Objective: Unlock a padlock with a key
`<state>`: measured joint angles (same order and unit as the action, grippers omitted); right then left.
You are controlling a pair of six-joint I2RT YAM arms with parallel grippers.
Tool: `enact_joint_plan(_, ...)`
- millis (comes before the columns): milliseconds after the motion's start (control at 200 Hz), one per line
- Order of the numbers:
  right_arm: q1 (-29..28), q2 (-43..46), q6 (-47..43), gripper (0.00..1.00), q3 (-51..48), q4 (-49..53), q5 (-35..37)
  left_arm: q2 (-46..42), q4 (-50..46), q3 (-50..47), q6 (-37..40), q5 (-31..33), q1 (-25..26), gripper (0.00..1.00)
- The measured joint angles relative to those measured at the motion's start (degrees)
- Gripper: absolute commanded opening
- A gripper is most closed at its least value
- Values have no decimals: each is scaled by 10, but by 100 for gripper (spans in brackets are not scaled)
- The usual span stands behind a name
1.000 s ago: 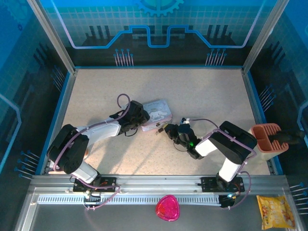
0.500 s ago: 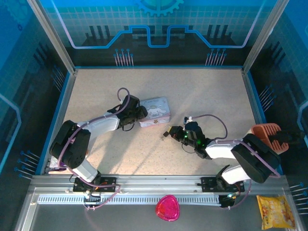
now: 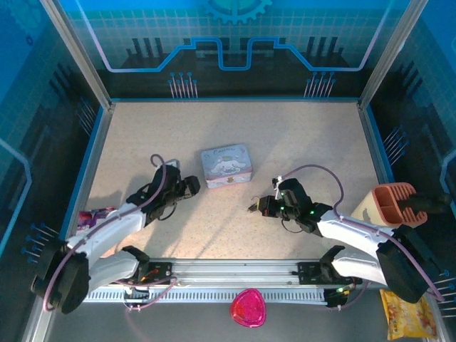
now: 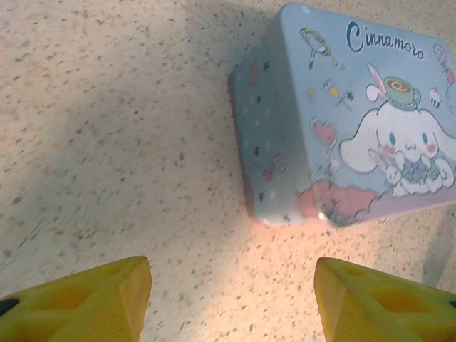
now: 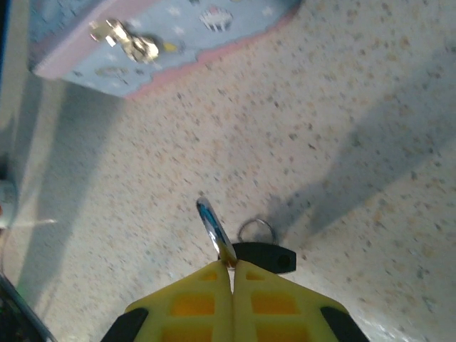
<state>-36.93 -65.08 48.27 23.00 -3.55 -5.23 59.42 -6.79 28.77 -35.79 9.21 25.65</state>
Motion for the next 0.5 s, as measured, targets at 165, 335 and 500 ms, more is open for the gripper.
enact_joint_plan(165, 3, -3, -23, 0, 0, 23, -18, -94, -5, -50, 9, 21, 0, 68)
enact_joint_plan(335, 3, -7, -36, 0, -1, 43, -26, -164, -22, -66, 21, 51, 0, 70)
enact_joint_plan(500, 4, -1, -47, 0, -2, 79, -23, -215, -35, -81, 30, 75, 0, 73)
